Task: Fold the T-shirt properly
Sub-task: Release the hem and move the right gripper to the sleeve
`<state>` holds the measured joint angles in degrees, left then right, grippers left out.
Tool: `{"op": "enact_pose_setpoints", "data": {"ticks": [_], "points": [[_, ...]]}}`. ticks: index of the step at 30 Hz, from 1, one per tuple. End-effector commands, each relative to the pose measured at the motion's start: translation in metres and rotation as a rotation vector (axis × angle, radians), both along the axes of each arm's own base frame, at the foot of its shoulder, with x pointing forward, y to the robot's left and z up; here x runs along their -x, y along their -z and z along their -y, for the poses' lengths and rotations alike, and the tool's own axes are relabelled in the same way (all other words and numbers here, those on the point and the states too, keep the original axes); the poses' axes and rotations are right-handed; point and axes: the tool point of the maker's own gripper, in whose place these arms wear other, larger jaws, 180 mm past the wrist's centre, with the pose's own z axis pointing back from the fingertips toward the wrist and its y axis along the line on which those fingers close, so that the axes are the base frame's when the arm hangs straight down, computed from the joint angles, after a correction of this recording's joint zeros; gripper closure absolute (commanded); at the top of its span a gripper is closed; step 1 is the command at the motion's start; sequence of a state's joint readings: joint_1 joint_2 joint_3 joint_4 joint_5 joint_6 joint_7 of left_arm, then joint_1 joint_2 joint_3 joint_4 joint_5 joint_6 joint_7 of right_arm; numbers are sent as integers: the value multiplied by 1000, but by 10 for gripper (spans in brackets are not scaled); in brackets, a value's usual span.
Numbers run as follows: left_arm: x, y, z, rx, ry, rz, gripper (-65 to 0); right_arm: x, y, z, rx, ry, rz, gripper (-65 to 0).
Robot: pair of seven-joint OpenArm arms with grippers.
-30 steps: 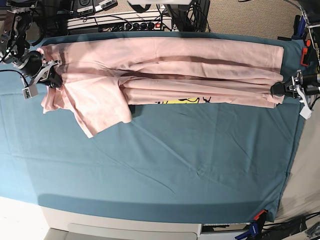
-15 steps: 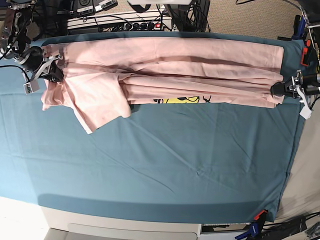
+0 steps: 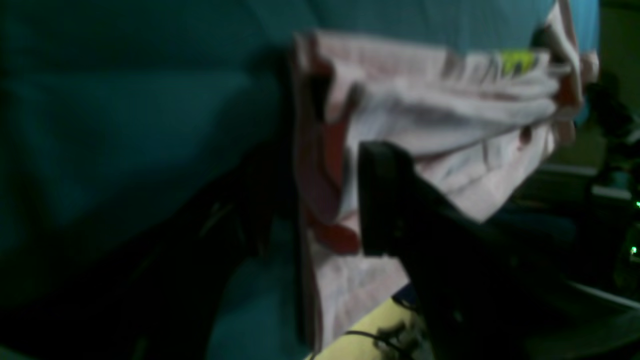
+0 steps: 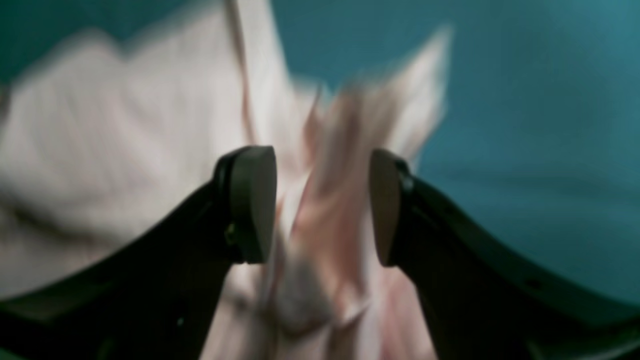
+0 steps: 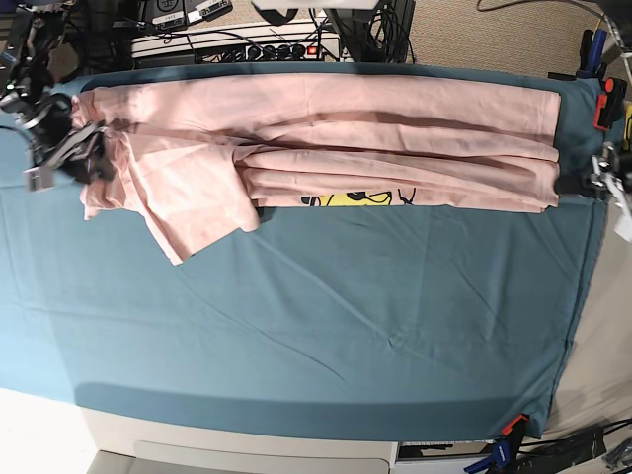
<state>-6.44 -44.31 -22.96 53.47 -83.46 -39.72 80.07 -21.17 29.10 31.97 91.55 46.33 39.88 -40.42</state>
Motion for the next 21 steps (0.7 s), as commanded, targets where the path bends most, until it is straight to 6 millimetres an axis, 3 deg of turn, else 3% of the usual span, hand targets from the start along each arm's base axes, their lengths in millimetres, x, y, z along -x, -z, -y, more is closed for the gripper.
{"op": "enact_pose_setpoints", "data": {"ticks": [1,3,6,12,16,21], "points": [[-16,-28,-13,-21,-15,90,-282,-15,-30,2,11,-3,98,-302],[-23,-41,-17,-30,-28,140,-281,-26,-40,0,26,10,133,-302],[-28,-52,-16,-44,-21,183,-281,-52,-36,3,21,117,152,-302],[-30,-55,-14,-52,-9,194,-281,-104,20,-20,-164,179,48,-302],[-30,-55,-14,-52,-9,194,-281,-127,52,-36,-342,188,-64,-302],[-30,-55,-14,-52,-9,194,-281,-139,56,-51,-480,159,-105,-302]]}}
